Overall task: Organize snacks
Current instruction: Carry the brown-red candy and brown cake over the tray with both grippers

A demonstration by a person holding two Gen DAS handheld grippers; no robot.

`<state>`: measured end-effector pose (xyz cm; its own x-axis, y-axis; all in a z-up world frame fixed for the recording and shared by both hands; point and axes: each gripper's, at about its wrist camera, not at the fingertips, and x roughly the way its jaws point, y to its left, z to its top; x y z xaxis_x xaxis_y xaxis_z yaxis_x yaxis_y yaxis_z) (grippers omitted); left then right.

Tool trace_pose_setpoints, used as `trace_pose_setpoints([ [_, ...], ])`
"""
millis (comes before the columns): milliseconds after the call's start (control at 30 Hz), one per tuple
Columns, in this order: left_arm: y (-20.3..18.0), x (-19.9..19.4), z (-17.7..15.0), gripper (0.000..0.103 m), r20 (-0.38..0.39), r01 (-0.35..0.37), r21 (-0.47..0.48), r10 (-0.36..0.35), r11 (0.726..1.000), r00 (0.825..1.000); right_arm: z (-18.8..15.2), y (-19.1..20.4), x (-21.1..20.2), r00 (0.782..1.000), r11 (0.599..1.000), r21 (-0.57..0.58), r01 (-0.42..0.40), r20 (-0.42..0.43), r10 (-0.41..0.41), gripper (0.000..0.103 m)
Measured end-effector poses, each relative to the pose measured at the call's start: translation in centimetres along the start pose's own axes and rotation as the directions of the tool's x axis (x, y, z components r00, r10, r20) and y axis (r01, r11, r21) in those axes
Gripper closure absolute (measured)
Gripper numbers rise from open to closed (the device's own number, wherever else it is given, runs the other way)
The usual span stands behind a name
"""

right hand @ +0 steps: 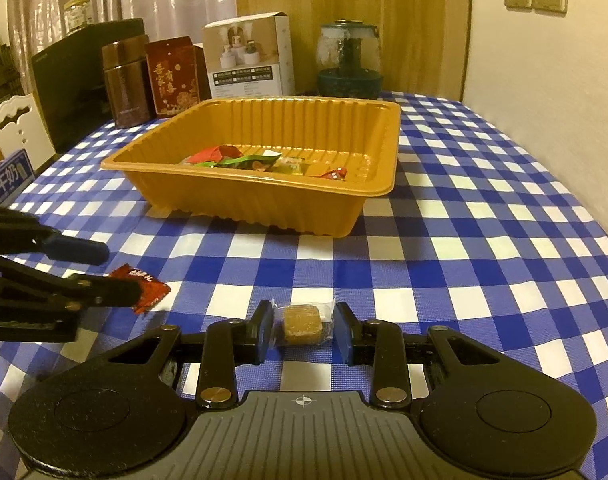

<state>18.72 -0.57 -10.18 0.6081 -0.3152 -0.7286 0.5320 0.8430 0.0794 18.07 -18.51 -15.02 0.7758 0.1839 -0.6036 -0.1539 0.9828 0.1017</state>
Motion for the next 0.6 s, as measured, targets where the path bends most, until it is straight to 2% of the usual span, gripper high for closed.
trace_pose_setpoints([
  [67,0.3,0.3,0.0,0.055,-0.029,0.009,0.096,-0.006,0.995,1.0,0.0,0.1,0.0,1.0,1.0,0.001,-0.002,0.002,0.002,0.069],
  [133,0.3,0.9,-0.1,0.055,-0.052,-0.012,0.184,0.022,0.983,0.998,0.0,0.1,0.1,1.0,1.0,0.003,-0.001,0.002,0.001,0.069],
  [167,0.4,1.2,0.0,0.055,-0.057,-0.011,0.2,0.023,0.98,0.998,0.0,0.1,0.1,1.0,1.0,0.005,-0.001,0.001,0.001,0.069],
  [267,0.7,2.1,0.5,0.055,-0.059,0.017,0.189,-0.006,0.982,0.998,0.0,0.0,0.2,1.0,1.0,0.004,0.0,-0.001,0.0,0.069],
  [600,0.3,4.1,1.8,0.055,-0.052,0.122,0.243,-0.112,0.962,0.992,-0.1,-0.4,0.4,1.0,1.0,0.02,0.009,-0.009,-0.009,0.069],
])
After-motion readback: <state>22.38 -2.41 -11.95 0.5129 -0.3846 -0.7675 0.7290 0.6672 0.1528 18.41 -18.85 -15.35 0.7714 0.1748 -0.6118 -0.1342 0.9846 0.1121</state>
